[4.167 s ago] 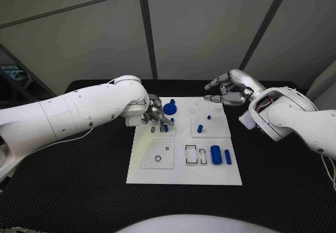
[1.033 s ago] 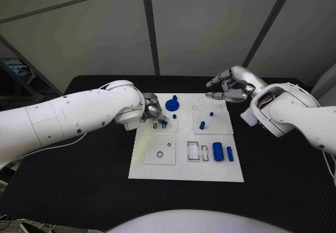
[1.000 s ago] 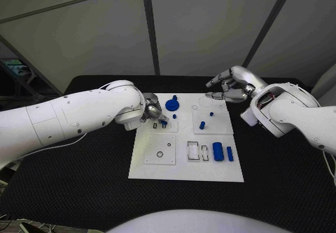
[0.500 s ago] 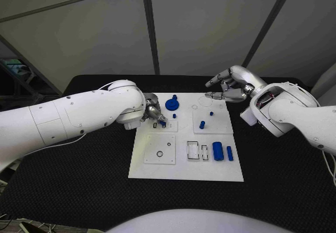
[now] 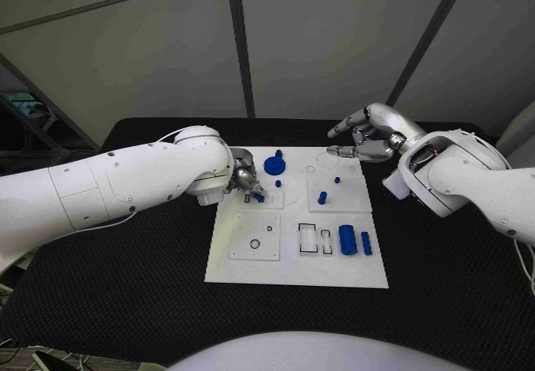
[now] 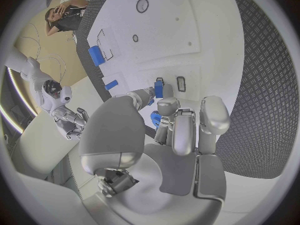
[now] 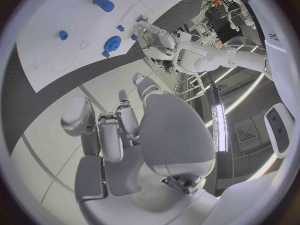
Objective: Assemble the parts on the task board
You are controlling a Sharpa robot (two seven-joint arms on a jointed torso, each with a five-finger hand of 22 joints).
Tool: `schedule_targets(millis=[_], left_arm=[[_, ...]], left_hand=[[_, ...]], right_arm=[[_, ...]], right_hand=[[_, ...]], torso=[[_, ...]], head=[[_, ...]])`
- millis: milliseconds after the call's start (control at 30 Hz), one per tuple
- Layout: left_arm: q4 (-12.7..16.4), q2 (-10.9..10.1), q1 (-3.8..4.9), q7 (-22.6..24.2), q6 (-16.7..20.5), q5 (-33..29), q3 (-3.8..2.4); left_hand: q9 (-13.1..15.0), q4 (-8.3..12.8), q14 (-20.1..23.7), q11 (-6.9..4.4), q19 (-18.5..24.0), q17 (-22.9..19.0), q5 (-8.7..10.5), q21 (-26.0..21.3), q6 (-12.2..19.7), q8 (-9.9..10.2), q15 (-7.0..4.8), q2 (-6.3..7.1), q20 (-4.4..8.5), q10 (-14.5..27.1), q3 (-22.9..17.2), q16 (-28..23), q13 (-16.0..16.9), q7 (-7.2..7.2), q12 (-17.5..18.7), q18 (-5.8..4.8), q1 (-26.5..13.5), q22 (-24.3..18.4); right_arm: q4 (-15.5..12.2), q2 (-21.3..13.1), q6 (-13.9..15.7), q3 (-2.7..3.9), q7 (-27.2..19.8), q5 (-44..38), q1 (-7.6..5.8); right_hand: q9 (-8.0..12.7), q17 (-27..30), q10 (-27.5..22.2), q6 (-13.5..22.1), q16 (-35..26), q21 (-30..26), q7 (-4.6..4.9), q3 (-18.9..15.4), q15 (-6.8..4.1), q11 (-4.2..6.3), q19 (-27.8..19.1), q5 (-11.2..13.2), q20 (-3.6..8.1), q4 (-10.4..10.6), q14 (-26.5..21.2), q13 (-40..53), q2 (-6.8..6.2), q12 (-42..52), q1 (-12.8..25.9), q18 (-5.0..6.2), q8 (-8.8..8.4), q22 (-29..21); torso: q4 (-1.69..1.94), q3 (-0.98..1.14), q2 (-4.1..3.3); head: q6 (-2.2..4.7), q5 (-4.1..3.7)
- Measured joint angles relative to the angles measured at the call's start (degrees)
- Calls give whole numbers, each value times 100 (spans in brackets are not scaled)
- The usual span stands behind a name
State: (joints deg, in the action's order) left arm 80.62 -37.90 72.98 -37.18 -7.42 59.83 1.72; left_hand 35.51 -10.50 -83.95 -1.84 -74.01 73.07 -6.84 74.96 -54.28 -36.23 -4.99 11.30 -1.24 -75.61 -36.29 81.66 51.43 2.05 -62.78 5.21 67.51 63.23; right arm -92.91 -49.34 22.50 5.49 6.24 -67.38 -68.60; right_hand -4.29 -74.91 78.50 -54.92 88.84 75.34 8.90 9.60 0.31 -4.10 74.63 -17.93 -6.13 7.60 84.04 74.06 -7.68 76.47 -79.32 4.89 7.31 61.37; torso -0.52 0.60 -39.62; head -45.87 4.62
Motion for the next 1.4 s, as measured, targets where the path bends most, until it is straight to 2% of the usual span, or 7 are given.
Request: schedule_targets(millis=[633, 833, 900, 933, 1100, 1233, 1400], left_arm=[[-9, 26, -2, 0, -133, 57, 4], [-29, 42, 0, -2, -167, 62, 3], [-38, 53, 0, -5, -189, 60, 4], [-44, 56, 0, -7, -197, 58, 5], [-73, 71, 0, -14, -228, 46, 4], [-96, 79, 0, -18, -254, 34, 2], [-121, 89, 3, -19, -285, 21, 1]], left_hand=[[26, 55, 0, 0, -21, -1, -24, 0, -8, 0, 1, 43, 21, -1, -55, 0, -42, 9, 29, -1, -44, 2], [44, 35, -3, 0, -33, 3, -22, 22, -36, -67, -1, -51, 8, -1, -92, 0, -39, -18, 29, -1, -160, 44], [61, 40, -20, -62, -62, 6, -22, 46, -81, -88, -26, -58, 20, -65, -104, 0, -26, -62, 29, -1, -275, 67], [74, 118, -7, -70, -62, 6, -20, 50, -82, -91, -39, -66, 20, -74, -182, 0, -21, -62, 29, -1, -310, 81], [75, 207, -1, -84, -82, 5, -16, 50, -144, -129, -45, -104, 41, -101, -271, 0, -3, -122, 15, -1, -530, 125], [73, 356, -8, -105, -103, 5, -14, 83, -189, -156, -77, -128, 62, -123, -339, 0, 8, -150, 0, -1, -641, 166], [71, 395, 0, -153, -124, 10, -11, 83, -205, -155, -87, -147, 82, -171, -312, 0, 29, -166, -22, -1, -690, 188]], right_arm=[[1, 5, -10, 0, 0, -5, 0], [1, 5, -14, 0, 0, -7, 0], [1, 5, -15, 0, 0, -7, 0], [1, 5, -16, 0, 0, -7, 0], [1, 2, -20, 0, 0, -7, 0], [-2, 1, -25, 0, 3, -8, 0], [-2, 2, -32, 0, 7, -8, 0]], right_hand=[[0, 0, 0, 0, 0, 0, 0, 0, 0, 0, -20, -35, 20, 0, 0, -7, 0, 0, 0, 0, 0, -13], [0, 0, 0, 0, 0, 0, 0, 0, 0, 0, -20, -35, 21, 0, 0, -7, 0, 0, 0, 0, 0, -12], [0, 0, 0, 0, 0, -22, 0, 0, 0, 0, -20, -35, 20, 0, 0, -14, 0, 0, 0, 0, 0, -20], [0, 0, 0, 0, 0, -22, 0, 0, 0, 0, -20, -35, 20, 0, 0, -14, 0, 0, 0, 0, 0, -20], [0, 0, 0, 0, 0, -22, 0, 0, 0, 0, -20, -35, 20, 0, 0, -14, 0, 0, 0, 0, 0, -28], [6, 0, 0, 0, 0, -22, 0, -6, 0, 0, -20, -35, 20, 39, 0, -13, 0, 0, 0, 0, 0, -32], [6, 0, 0, 0, 0, -22, 0, -25, 0, 0, -20, -35, 20, 58, 0, -18, 0, 0, 0, 0, 0, -38]], torso=[[1, 1, 0], [2, 3, -1], [2, 3, -1], [2, 3, -1], [2, 4, -1], [2, 4, -1], [2, 5, -1]], head=[[-13, -13], [-26, -21], [-30, -21], [-30, -22], [-35, -24], [-38, -29], [-35, -34]])
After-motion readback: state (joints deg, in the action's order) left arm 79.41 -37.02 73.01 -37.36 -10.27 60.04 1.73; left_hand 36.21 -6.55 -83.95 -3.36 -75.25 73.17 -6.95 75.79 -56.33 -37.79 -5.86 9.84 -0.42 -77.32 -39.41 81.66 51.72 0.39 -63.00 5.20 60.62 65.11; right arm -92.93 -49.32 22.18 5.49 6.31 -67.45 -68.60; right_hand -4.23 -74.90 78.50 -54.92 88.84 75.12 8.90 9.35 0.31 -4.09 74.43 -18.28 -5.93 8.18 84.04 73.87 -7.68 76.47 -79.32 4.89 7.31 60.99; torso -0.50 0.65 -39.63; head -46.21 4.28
